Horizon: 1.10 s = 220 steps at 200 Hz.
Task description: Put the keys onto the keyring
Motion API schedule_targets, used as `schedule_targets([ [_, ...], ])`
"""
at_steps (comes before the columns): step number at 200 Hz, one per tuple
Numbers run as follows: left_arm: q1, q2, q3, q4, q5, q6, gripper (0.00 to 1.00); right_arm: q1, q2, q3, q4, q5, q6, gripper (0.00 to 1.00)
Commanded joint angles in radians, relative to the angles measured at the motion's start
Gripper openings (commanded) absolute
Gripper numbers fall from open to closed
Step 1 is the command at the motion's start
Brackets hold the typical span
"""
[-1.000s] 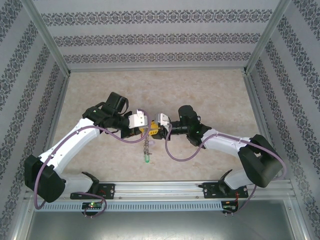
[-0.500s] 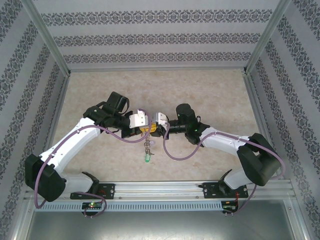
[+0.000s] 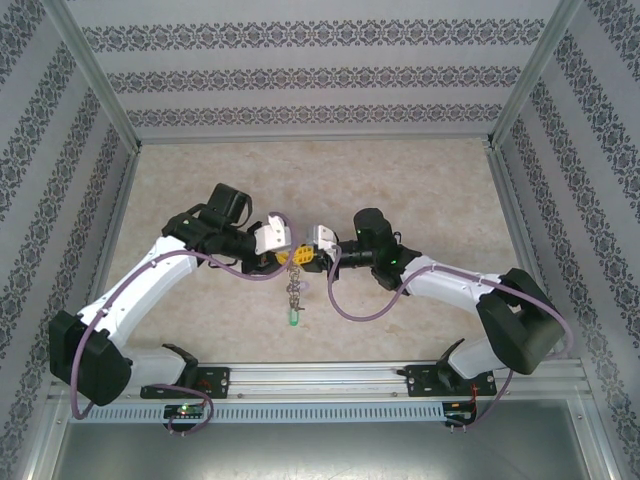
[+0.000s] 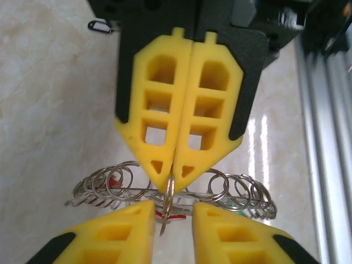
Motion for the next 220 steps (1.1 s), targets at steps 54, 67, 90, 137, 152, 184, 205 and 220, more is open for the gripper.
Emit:
schedule_targets([
  [54,0.118,0.045,0.029,-0.068,0.368,-0.003,0.3,-0.017,-0.061,-0.031,0.11,-0.022,0.055,0.0],
  [67,0.12,0.062,0.039,-0.102,0.365,0.02,0.29,-0.017,-0.06,-0.031,0.125,-0.021,0.066,0.0],
  [90,0.122,0.07,0.034,-0.071,0.358,-0.006,0.27,-0.016,-0.06,-0.024,0.122,-0.026,0.066,0.0],
  [137,0.122,0.067,0.024,-0.016,0.327,-0.037,0.28,-0.017,-0.062,-0.019,0.125,-0.025,0.069,0.0],
  [152,0.123,0.074,0.025,-0.027,0.324,-0.029,0.3,-0.016,-0.06,-0.017,0.123,-0.025,0.07,0.0],
  [184,0.122,0.053,0.006,-0.007,0.279,-0.03,0.36,-0.017,-0.066,-0.014,0.12,-0.032,0.069,0.0],
  [205,0.124,0.043,-0.002,0.007,0.262,-0.033,0.37,-0.016,-0.066,-0.014,0.12,-0.032,0.073,0.0],
  [220,0.124,0.044,-0.006,0.023,0.272,-0.039,0.4,-0.015,-0.066,-0.012,0.117,-0.034,0.072,0.0],
])
